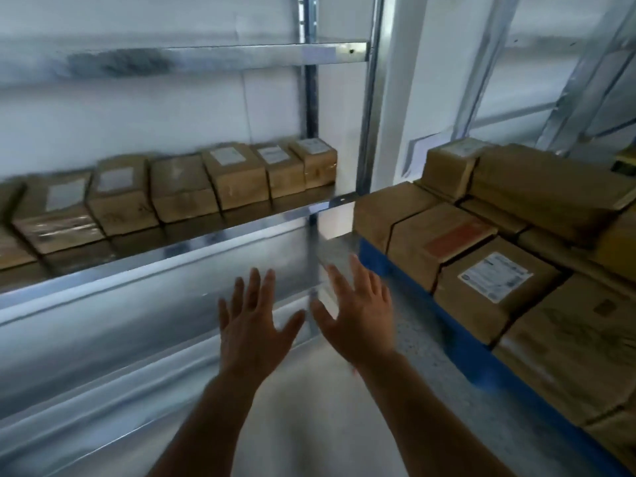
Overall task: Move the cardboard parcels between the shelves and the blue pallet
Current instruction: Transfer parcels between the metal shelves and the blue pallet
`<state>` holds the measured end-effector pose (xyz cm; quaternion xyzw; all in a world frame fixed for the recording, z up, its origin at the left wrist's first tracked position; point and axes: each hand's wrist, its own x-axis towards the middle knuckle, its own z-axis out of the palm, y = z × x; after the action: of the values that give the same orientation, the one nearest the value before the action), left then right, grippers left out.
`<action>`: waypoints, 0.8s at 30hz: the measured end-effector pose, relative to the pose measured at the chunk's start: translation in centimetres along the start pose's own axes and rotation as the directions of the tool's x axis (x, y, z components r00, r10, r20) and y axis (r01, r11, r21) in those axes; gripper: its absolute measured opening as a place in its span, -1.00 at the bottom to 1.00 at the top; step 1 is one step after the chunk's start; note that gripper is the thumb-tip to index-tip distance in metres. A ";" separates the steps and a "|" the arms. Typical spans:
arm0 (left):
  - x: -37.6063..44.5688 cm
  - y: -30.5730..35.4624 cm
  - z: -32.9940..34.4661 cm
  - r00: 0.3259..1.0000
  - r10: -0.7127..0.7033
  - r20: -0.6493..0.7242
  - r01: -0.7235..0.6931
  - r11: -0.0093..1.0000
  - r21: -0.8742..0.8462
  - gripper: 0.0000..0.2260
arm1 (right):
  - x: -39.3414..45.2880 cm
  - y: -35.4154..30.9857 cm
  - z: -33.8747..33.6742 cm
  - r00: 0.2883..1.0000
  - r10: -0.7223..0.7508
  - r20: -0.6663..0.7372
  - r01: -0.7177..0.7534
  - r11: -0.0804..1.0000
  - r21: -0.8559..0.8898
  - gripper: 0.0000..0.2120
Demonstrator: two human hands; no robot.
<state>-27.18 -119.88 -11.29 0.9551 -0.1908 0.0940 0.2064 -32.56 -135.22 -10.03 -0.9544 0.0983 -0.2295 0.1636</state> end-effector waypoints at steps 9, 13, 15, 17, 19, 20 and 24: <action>-3.6 -16.7 -7.3 0.966 -0.232 -0.113 0.241 0.968 0.072 -0.17 | 0.9 -16.8 7.6 0.974 -0.207 0.087 0.204 0.978 0.041 -0.35; -5.8 -22.5 -10.1 0.926 -0.341 -0.162 0.354 0.933 0.059 -0.19 | 1.1 -23.2 10.3 0.938 -0.321 0.133 0.314 0.947 0.074 -0.36; -7.1 -25.0 -11.1 0.900 -0.400 -0.172 0.413 0.910 0.045 -0.18 | 1.2 -26.1 11.7 0.911 -0.379 0.161 0.370 0.925 0.088 -0.36; -8.1 -27.0 -11.7 0.876 -0.444 -0.189 0.455 0.890 0.016 -0.18 | 1.3 -28.6 12.8 0.891 -0.423 0.166 0.408 0.905 0.120 -0.38; -8.8 -28.9 -12.2 0.848 -0.484 -0.213 0.492 0.870 -0.020 -0.18 | 1.3 -30.9 14.1 0.868 -0.460 0.188 0.439 0.887 0.146 -0.40; -9.0 -29.7 -12.4 0.838 -0.499 -0.218 0.506 0.862 -0.031 -0.18 | 1.4 -31.8 14.7 0.860 -0.475 0.189 0.452 0.879 0.151 -0.40; -8.5 -33.4 -13.2 0.808 -0.540 -0.236 0.551 0.834 -0.020 -0.17 | 2.8 -35.2 17.2 0.848 -0.509 0.148 0.486 0.858 0.165 -0.41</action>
<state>-22.80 -83.30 -13.62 0.9566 0.1190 0.1464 0.2220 -18.08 -98.73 -10.84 -0.9527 -0.1822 -0.1791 0.1644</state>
